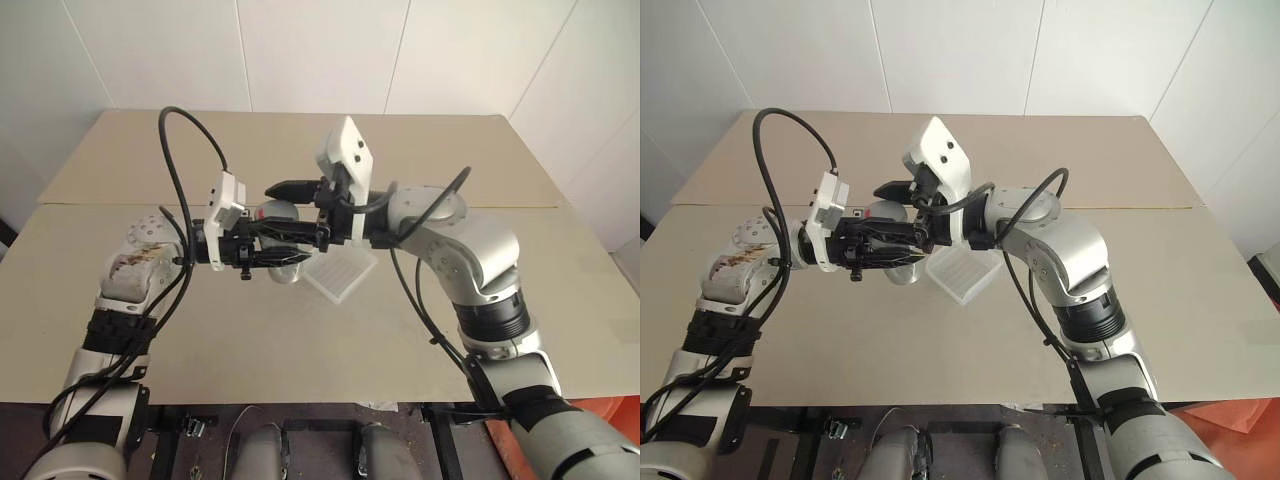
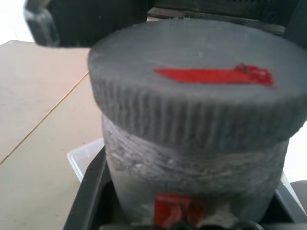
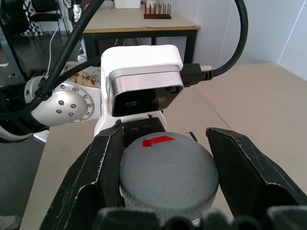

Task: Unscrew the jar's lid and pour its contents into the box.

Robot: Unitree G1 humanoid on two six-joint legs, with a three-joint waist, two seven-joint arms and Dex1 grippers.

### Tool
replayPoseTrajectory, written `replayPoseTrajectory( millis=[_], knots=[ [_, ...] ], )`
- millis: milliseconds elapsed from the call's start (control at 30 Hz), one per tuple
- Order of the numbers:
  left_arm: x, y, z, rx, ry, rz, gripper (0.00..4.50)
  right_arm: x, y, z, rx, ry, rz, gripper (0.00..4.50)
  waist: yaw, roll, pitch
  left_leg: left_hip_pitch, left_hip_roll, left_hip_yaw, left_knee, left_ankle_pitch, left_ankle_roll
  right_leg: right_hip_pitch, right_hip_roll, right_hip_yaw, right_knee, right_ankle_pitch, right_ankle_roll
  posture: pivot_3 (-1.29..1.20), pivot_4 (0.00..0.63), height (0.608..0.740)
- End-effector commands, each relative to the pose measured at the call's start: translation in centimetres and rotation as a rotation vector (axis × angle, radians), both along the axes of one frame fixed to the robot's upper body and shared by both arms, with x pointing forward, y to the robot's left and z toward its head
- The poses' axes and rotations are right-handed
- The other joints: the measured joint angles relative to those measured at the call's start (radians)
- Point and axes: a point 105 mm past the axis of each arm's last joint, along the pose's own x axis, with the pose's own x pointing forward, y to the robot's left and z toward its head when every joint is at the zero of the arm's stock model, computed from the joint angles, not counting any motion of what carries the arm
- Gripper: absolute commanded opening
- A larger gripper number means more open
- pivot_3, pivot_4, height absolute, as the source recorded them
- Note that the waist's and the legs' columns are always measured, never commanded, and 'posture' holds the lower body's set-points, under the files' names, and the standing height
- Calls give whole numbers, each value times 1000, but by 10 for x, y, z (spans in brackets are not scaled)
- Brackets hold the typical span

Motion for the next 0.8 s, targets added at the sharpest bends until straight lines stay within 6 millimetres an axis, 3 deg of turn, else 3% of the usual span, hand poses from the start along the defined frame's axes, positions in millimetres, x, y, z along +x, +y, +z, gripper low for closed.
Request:
replayPoseTrajectory(
  millis=[33, 200, 533, 667, 800],
  knots=[
    [-9, -4, 26, -19, -138, -72, 1928, -1, 1, 3, 12, 15, 60, 2709, 0, 0, 0, 0, 0, 0, 0, 0, 0, 0, 0, 0, 0, 0, 0, 0, 150, 740],
    [-20, -2, 36, -40, -192, -163, 1928, -8, 4, 4, 14, -2, 234, 2709, 0, 0, 0, 0, 0, 0, 0, 0, 0, 0, 0, 0, 0, 0, 0, 0, 150, 740],
    [-62, -1, 53, -69, -200, -449, 1928, -28, 1, 13, -26, -27, 717, 2709, -2, 1, 1, 0, 0, 0, 0, 0, 0, 0, 0, 0, 0, 0, 0, 0, 150, 740],
    [-57, 0, 47, -36, -205, -419, 1928, -12, 3, 14, -30, -98, 631, 2709, -1, 1, 1, 0, 1, 0, 0, 0, 0, 0, 1, 0, 0, 0, 0, 0, 150, 740],
    [-47, 6, 39, -20, -173, -345, 1928, 5, -8, 23, 54, -78, 471, 3927, 2, 1, 1, 0, 0, 0, 0, 0, 0, 0, 0, 0, 0, 0, 0, 0, 150, 740]
  ],
)
